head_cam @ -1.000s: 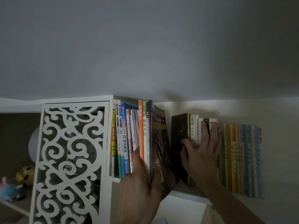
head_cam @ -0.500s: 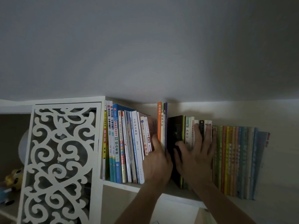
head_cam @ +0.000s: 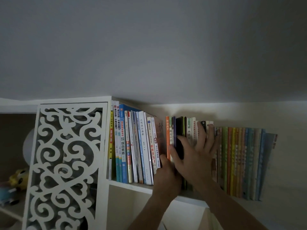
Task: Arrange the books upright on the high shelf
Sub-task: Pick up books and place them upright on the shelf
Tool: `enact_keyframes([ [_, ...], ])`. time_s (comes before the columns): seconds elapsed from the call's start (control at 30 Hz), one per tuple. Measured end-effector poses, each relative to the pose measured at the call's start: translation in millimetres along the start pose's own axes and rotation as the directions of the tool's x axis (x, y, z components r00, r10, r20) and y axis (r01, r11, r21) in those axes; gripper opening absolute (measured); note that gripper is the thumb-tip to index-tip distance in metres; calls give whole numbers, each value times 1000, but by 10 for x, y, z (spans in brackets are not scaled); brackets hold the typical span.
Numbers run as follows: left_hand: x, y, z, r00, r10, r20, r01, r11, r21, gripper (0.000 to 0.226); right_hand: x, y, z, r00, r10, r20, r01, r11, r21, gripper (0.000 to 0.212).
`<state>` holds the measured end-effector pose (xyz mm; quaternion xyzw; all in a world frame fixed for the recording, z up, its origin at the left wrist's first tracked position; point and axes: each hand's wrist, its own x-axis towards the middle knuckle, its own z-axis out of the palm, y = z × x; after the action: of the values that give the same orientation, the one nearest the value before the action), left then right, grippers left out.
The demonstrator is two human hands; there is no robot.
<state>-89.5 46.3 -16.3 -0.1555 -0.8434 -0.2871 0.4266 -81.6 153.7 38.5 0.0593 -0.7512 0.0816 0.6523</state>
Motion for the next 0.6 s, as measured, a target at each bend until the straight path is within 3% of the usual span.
enact_keyframes([
  [0.03,-13,-4,-76,998,8,65,-8,1000,-2,43,11,7,15,1000,-7,18,8,999,-43,52],
  [0.1,-24,4,-248,999,7,51,-11,998,70,40,13,48,49,999,-19,39,22,996,-89,54],
  [0.17,-12,-20,-320,974,155,-167,-121,972,201,54,4,57,85,999,-29,40,34,992,-121,61],
  [0.2,0,-38,-343,952,230,-203,-174,950,259,63,-6,50,113,999,-34,42,40,988,-149,63],
  [0.3,145,-261,-181,896,426,-124,-351,851,391,69,-19,21,237,995,-98,11,98,975,-199,61],
  [0.6,332,-555,-217,921,390,14,-351,812,466,72,20,-238,424,991,-117,65,129,965,-230,68],
])
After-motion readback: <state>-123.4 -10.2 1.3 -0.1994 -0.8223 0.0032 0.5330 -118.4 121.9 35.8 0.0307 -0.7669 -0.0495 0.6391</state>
